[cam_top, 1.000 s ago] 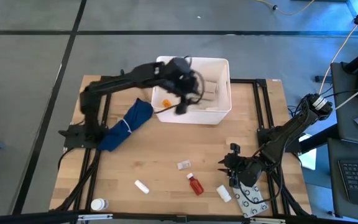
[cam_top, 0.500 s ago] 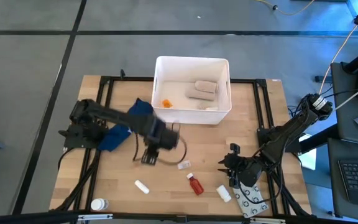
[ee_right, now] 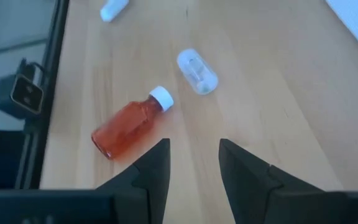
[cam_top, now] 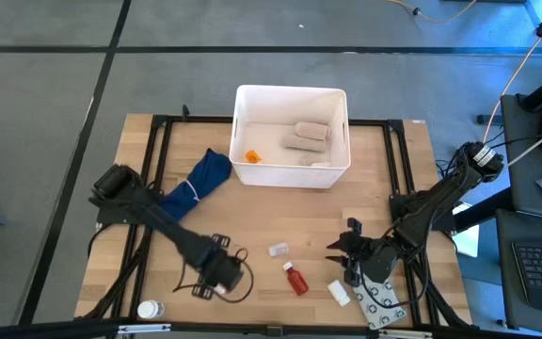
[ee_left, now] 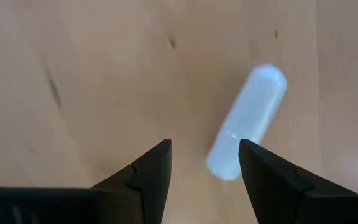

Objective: Pick & place medical supplies in basket/bin
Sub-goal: Put the white rolled gauze into the white bin

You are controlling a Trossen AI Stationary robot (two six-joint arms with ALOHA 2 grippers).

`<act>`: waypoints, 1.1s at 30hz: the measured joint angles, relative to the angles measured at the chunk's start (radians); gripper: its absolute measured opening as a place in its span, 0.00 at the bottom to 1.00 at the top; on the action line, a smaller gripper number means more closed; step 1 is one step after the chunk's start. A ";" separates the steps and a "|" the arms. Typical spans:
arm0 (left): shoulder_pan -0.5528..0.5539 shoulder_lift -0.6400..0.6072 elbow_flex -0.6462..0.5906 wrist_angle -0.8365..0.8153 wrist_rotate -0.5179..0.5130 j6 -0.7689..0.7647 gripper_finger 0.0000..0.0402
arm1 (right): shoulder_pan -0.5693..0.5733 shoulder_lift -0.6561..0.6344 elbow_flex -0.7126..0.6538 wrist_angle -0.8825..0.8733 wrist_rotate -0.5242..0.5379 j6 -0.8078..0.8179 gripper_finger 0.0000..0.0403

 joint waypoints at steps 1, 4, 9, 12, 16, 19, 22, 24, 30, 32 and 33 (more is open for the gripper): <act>-0.018 0.000 -0.014 0.008 -0.012 -0.011 0.45 | 0.000 0.000 0.000 0.013 0.002 0.001 0.34; -0.055 0.000 -0.051 0.048 -0.015 -0.046 0.45 | 0.000 0.000 0.000 0.059 0.002 0.002 0.34; -0.087 0.000 -0.105 0.156 -0.038 -0.083 0.45 | 0.000 0.000 0.000 0.124 0.003 -0.002 0.34; -0.091 0.000 -0.145 0.230 -0.037 -0.071 0.45 | 0.000 0.000 0.000 0.133 0.003 -0.003 0.34; -0.085 0.000 -0.173 0.278 -0.007 -0.069 0.44 | 0.000 0.000 0.000 0.135 0.002 -0.002 0.34; -0.081 0.000 -0.187 0.308 -0.004 -0.068 0.40 | 0.000 0.000 0.000 0.134 0.002 -0.003 0.34; -0.075 0.000 -0.199 0.333 -0.015 -0.039 0.33 | 0.000 0.000 0.000 0.134 0.002 -0.003 0.34; -0.061 0.000 -0.196 0.344 -0.012 -0.025 0.27 | 0.000 0.000 0.000 0.134 0.002 -0.007 0.34; -0.001 0.000 -0.131 0.263 0.087 -0.004 0.11 | 0.001 0.000 0.000 0.133 0.002 -0.029 0.34; 0.024 0.000 -0.074 0.168 0.111 -0.003 0.10 | 0.001 0.000 0.000 0.132 0.002 -0.030 0.34; 0.038 -0.001 -0.038 0.120 0.110 0.003 0.10 | 0.001 0.000 0.000 0.131 0.002 -0.030 0.34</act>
